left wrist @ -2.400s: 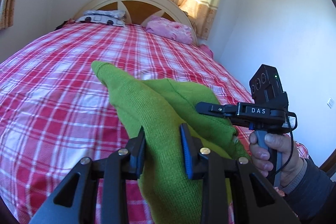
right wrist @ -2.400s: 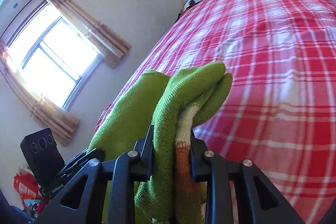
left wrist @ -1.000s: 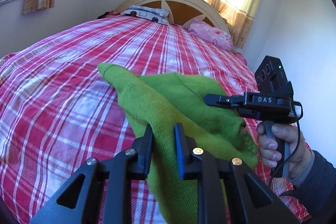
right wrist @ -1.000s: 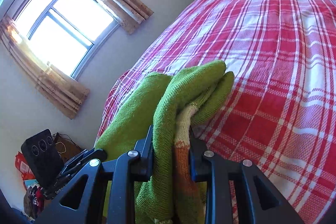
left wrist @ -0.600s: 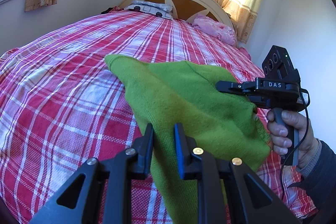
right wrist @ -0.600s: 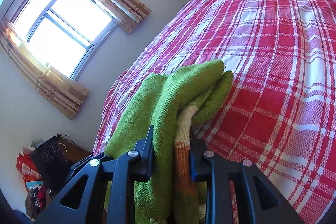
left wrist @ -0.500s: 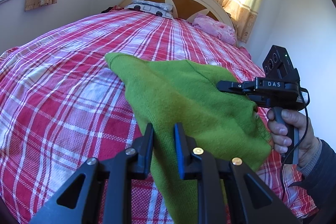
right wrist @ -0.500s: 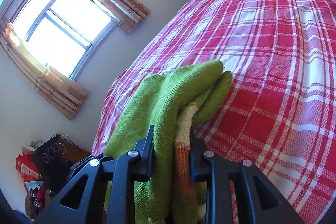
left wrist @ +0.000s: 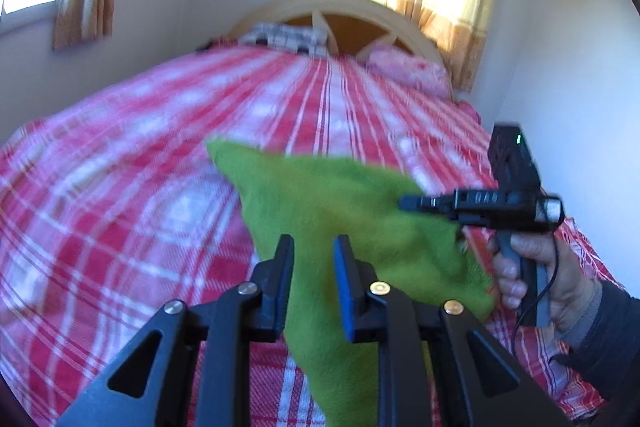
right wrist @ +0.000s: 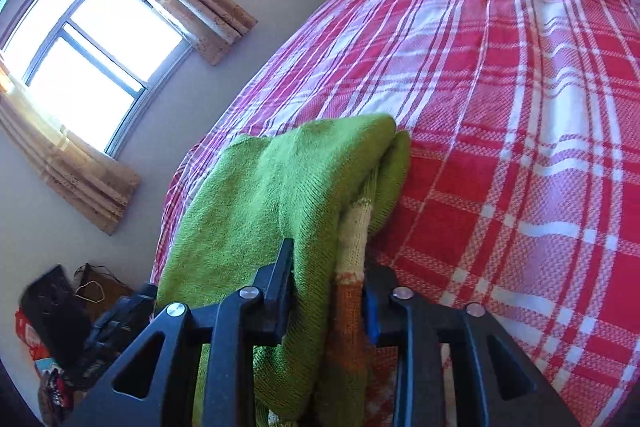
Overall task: Fold small clothes
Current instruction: 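Lower the bundle onto the bed and open both grippers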
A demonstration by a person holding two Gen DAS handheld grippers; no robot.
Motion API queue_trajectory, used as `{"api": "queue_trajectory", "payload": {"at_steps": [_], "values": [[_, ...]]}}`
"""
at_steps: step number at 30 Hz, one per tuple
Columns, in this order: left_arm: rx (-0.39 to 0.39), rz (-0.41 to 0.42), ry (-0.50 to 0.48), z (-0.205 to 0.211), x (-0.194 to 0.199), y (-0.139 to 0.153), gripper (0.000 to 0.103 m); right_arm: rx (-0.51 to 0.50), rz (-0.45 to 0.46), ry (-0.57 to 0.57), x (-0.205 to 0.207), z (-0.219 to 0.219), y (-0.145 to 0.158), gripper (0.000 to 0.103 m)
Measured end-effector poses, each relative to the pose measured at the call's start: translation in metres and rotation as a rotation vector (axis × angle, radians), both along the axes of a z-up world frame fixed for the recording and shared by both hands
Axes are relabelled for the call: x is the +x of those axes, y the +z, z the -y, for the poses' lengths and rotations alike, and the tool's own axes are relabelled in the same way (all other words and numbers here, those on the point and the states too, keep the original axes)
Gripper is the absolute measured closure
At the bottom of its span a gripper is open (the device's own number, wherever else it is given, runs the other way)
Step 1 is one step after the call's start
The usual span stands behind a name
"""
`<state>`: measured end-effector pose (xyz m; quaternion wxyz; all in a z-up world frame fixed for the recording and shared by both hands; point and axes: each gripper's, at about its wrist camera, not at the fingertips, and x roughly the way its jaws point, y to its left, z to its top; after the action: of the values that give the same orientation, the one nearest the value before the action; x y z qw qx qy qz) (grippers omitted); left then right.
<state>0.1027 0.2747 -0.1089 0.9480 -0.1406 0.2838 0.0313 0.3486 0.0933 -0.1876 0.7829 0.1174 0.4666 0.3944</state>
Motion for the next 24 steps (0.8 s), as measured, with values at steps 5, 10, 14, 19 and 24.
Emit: {"api": "queue_trajectory", "payload": {"at_steps": [5, 10, 14, 19, 24], "values": [[0.045, -0.010, 0.030, -0.004, 0.011, -0.003, 0.043, 0.031, 0.126, -0.043, -0.019, 0.013, 0.034, 0.064], [0.046, -0.126, 0.019, -0.001, 0.022, -0.046, 0.038, 0.032, 0.137, 0.168, -0.058, -0.009, 0.043, 0.057], [0.051, -0.131, 0.057, 0.002, 0.019, -0.060, 0.008, -0.119, 0.099, 0.157, -0.060, -0.016, 0.008, 0.057], [-0.142, -0.121, 0.088, -0.026, 0.017, -0.072, 0.000, -0.111, 0.122, 0.133, -0.066, -0.011, 0.015, 0.057], [-0.068, -0.100, 0.115, -0.014, -0.010, -0.047, 0.000, -0.156, 0.250, 0.027, -0.114, 0.017, 0.048, 0.039]]}}
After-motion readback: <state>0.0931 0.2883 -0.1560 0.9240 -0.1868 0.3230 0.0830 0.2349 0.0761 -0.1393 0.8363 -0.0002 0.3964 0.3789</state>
